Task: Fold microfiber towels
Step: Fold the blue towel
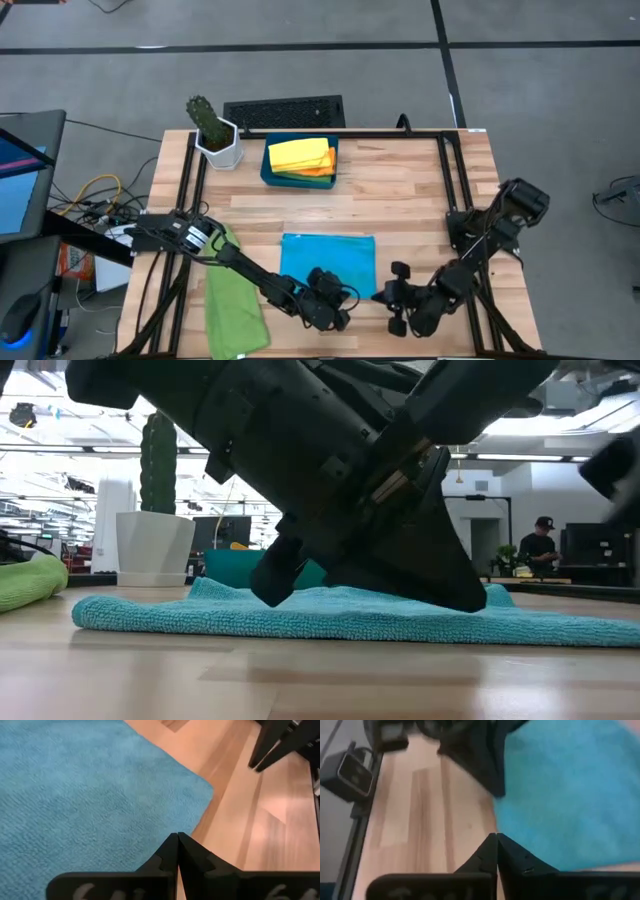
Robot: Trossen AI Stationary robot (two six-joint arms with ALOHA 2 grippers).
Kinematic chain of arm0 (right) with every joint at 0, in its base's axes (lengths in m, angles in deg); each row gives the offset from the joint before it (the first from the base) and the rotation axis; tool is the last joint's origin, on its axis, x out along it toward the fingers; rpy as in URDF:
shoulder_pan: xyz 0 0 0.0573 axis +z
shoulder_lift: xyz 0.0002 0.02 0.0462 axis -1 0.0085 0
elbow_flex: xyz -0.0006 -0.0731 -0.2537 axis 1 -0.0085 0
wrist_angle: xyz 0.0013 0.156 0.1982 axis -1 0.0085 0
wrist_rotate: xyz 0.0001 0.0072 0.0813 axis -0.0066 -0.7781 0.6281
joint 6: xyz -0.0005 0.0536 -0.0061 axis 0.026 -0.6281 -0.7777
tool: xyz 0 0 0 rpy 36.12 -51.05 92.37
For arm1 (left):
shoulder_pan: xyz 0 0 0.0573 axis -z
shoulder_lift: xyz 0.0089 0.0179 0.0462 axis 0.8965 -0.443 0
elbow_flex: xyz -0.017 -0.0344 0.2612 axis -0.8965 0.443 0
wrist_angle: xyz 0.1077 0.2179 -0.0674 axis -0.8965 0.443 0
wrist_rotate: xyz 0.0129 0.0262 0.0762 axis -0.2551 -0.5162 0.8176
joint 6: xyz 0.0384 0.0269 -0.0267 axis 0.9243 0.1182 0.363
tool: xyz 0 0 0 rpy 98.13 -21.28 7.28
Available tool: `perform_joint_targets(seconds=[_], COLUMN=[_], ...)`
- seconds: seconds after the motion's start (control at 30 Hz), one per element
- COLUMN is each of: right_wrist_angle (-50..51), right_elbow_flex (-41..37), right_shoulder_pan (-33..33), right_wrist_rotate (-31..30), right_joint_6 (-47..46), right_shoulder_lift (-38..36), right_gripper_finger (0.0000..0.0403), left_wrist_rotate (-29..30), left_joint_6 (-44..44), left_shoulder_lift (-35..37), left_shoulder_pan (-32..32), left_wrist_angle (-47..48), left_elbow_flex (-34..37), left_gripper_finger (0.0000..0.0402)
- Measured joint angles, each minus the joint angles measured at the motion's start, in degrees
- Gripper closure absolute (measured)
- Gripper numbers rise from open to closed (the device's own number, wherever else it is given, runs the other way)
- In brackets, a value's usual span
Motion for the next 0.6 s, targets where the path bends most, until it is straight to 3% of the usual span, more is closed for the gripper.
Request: perform_joint_targets(seconds=[0.1,0.3,0.6], right_wrist_angle=[0.50,2.07,1.35], right_elbow_flex=[0.05,-0.03,0.01], right_shoulder_pan=[-0.32,-1.21,-3.27], right_wrist_rotate=[-0.19,5.03,4.88], right_joint_6=[1.89,3.18,9.54], right_shoulder_lift=[-0.62,1.20,1.86], right_gripper_finger=[0.0350,0.0321,0.0278], left_wrist_rotate=[1.10,1.12,-0.02], left_joint_6=[0.24,-1.79,-2.72], left_shoulder_lift=[0.00,0.00,0.00], left_shoulder_pan=[0.00,0.06,0.09], left_wrist_angle=[0.05,3.14,4.40], left_elbow_flex=[0.00,0.04,0.07], left_gripper_finger=[0.0401,0.0401,0.0401])
